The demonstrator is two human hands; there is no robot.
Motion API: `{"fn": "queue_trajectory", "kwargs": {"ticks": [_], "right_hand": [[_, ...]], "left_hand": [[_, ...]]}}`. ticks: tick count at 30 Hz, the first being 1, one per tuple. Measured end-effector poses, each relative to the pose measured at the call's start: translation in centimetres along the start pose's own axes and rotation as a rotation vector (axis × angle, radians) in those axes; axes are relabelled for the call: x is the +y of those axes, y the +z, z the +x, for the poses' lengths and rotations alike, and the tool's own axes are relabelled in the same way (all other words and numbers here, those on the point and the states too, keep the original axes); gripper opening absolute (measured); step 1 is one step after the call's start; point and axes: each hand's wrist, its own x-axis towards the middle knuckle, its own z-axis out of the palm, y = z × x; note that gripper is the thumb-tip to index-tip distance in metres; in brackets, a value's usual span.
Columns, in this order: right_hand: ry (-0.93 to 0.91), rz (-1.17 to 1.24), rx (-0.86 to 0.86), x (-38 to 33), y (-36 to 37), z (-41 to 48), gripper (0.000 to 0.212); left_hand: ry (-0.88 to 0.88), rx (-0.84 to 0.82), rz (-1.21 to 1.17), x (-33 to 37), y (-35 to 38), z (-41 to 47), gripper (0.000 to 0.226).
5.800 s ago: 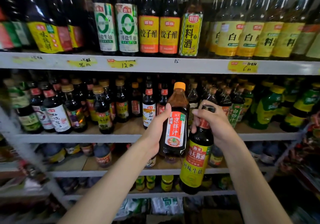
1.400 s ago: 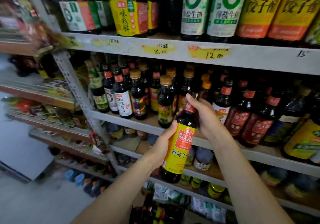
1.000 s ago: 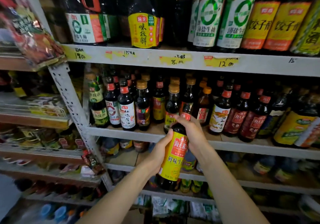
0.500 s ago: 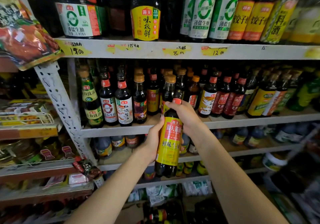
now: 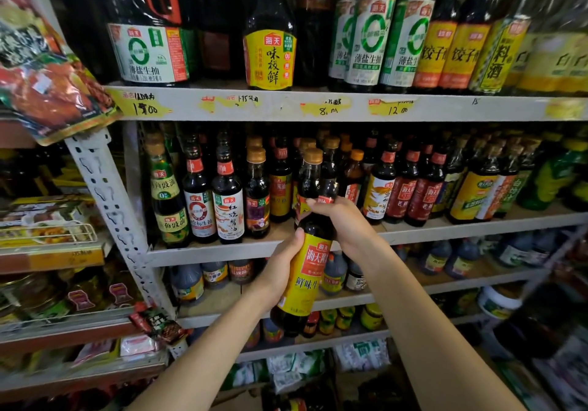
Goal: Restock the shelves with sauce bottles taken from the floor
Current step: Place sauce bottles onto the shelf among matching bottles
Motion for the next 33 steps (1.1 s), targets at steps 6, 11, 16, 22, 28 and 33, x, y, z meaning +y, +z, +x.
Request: {"fn": "queue_trajectory", "kwargs": {"ticks": [6, 11, 16, 22, 28, 33], "right_hand": [[-0.084, 0.069, 0.052, -1.3, 0.0, 0.5, 0.024], [-0.184, -0.031, 0.013, -1.4, -0.4, 1.5, 0.006], [-0.198, -0.023, -0.010, -0.3, -1.4, 3.0, 0.015], [-0.215, -0.031, -0.097, -0.2, -2.6, 5.3, 0.015], [-0.251, -0.064, -0.175, -0.4, -3.5, 7.1, 0.020], [-0.264, -0.073, -0.212, 0.2, -4.1, 8.1, 0.013]], "left_hand": [[0.076, -0.020, 0.372, 3.5, -2.6, 2.8, 0.052], [0.486, 0.563, 1.370, 10.2, -4.3, 7.6, 0.028], [0.495, 0.586, 2.027, 12.5, -3.0, 11.8, 0.054], [0.302, 0.662, 2.140, 13.3, -2.6, 15.9, 0.072], [0.102, 0.698, 2.139, 13.1, -3.7, 18.0, 0.050], [0.119, 0.777, 2.121, 12.3, -3.9, 18.7, 0.051]]}}
